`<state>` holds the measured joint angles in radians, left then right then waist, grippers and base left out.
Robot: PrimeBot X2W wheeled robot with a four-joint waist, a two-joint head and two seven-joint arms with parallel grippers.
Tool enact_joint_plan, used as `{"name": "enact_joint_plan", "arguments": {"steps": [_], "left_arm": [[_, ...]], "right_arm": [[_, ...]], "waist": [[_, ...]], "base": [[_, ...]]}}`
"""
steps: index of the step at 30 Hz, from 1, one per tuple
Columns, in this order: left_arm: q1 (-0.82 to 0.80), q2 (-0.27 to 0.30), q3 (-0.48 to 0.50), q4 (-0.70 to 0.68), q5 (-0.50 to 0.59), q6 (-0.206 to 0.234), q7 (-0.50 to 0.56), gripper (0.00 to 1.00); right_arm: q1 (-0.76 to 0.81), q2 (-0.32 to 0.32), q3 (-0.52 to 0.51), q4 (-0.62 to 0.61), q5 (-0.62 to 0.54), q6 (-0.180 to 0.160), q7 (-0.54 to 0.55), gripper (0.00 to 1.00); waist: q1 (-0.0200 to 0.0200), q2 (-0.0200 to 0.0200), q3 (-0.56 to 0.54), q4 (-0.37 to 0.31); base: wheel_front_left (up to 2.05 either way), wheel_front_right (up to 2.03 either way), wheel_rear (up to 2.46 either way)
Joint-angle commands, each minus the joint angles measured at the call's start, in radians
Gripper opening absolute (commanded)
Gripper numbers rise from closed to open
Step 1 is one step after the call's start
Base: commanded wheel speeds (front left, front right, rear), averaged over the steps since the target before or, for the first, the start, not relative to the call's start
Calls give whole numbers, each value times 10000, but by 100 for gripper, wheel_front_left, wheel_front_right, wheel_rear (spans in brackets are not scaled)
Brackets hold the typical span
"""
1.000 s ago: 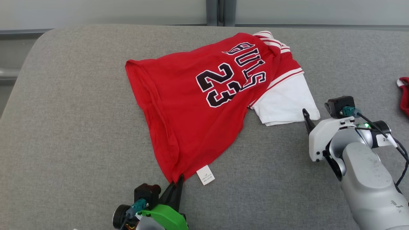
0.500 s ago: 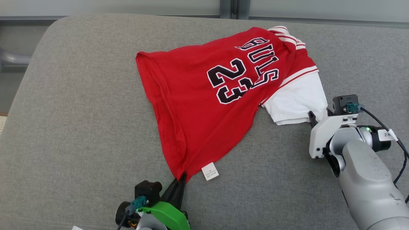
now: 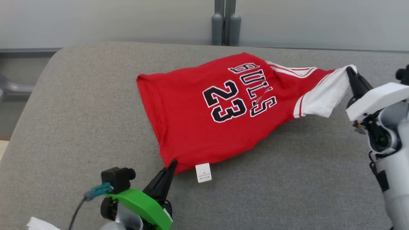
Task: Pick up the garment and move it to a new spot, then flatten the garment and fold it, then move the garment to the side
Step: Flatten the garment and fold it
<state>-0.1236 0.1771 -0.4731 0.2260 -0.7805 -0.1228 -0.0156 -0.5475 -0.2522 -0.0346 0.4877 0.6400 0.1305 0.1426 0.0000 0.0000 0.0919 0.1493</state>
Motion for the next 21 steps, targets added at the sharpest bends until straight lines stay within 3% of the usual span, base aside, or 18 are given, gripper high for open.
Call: {"name": "enact_joint_plan", "arguments": {"steps": [1, 6, 12, 16, 21], "left_arm": [[256, 330, 127, -823, -340, 7, 410, 0], [674, 1505, 884, -4778, -1342, 829, 2190, 0], [-485, 2448, 1988, -7864, -2266, 1925, 4012, 0], [-2205, 2732, 2476, -8203, -2669, 2407, 4954, 0], [-4559, 2663, 2425, -6912, -2595, 2659, 5660, 0]], "right_arm": [[380, -160, -219, -822, 484, -1, 311, 0], [1330, -212, -1740, -4340, 1828, 0, 1750, 0], [596, 351, -3535, -6821, 2211, 0, 3668, 0], [-776, 656, -4020, -7282, 1351, 0, 4786, 0], [-2620, 975, -3905, -6876, -46, 0, 5684, 0]], "waist": [[0, 0, -685, -256], [0, 0, -1126, -419], [0, 0, -926, -634], [0, 0, -364, -868], [0, 0, 796, -1108]], "base": [[0, 0, 0], [0, 0, 0], [0, 0, 0], [0, 0, 0], [0, 0, 0]]}}
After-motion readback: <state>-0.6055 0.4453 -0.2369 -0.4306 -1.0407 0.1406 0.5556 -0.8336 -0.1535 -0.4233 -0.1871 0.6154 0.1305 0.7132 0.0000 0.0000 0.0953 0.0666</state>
